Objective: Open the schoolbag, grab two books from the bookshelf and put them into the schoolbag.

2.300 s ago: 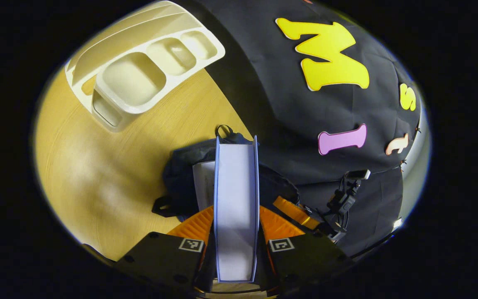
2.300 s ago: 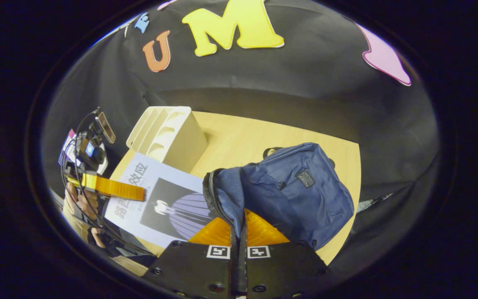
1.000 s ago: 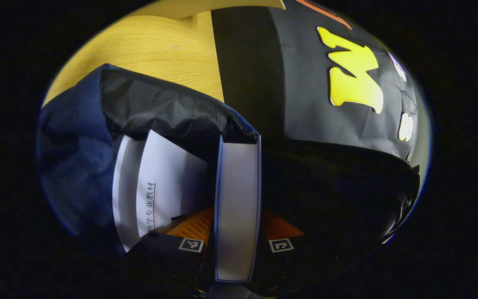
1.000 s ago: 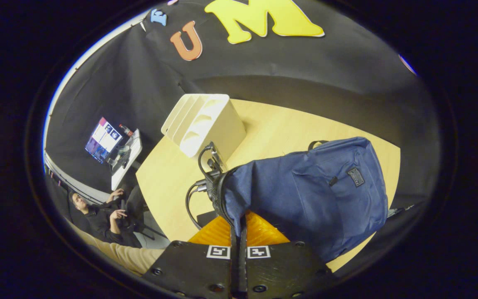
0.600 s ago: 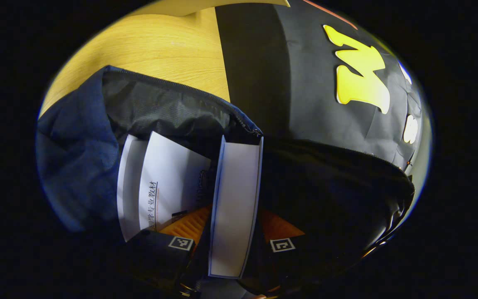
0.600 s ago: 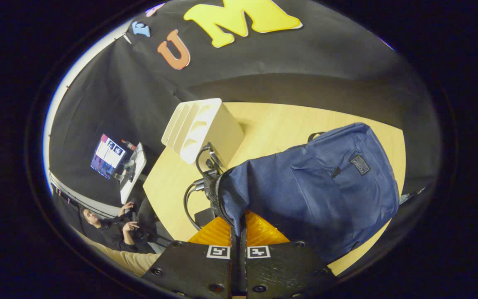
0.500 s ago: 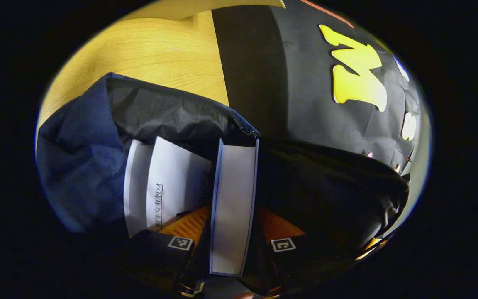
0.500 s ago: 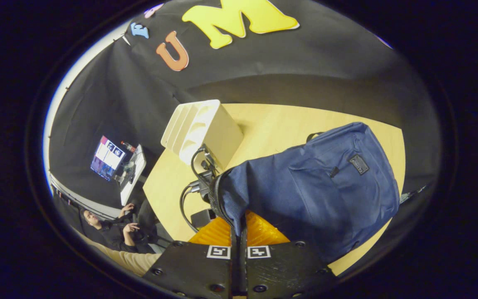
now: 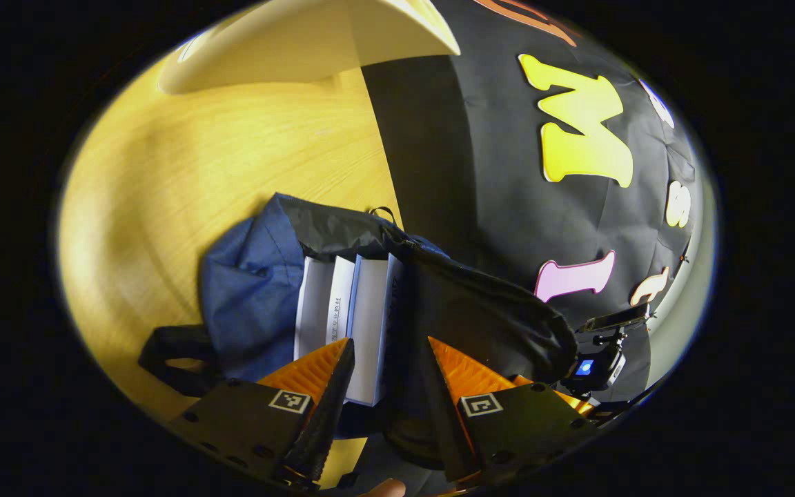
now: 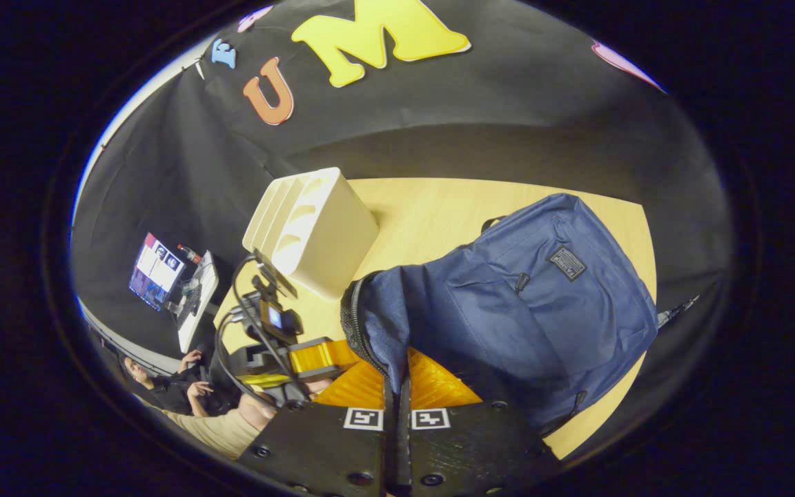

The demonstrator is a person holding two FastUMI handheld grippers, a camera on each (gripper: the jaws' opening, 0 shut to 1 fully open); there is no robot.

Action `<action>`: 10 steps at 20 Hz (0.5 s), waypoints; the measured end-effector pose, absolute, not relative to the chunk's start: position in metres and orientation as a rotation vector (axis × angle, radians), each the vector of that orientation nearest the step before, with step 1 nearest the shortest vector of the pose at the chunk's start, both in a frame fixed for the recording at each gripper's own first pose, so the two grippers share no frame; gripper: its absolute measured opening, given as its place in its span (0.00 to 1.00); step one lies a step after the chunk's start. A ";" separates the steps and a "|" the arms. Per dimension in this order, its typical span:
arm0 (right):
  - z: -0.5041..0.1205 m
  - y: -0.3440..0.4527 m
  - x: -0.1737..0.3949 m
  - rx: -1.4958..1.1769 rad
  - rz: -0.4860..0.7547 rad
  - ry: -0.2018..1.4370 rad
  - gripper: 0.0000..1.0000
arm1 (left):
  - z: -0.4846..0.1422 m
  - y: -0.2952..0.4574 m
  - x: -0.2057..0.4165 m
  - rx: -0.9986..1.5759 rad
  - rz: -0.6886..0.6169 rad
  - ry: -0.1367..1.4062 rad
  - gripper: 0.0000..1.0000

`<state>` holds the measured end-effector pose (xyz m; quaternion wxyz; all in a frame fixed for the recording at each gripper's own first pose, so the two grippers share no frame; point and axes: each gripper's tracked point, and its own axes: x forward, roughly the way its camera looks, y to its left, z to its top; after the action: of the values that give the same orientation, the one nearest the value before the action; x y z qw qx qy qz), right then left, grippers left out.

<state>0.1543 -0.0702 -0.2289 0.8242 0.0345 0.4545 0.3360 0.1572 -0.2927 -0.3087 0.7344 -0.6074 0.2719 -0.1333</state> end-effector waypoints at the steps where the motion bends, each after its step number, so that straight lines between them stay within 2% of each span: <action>1: -0.231 -0.068 0.153 0.056 0.704 0.955 0.00 | -0.305 -0.285 0.149 -1.306 -0.289 0.600 0.65; 10: -0.250 -0.042 0.139 -0.099 0.579 0.910 0.05 | -0.248 -0.177 0.071 -0.869 -0.205 0.574 0.64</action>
<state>0.1392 -0.0422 -0.2498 0.8569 -0.0473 0.4329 0.2757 0.0711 -0.1768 -0.2479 0.8625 -0.4144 0.2737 -0.0975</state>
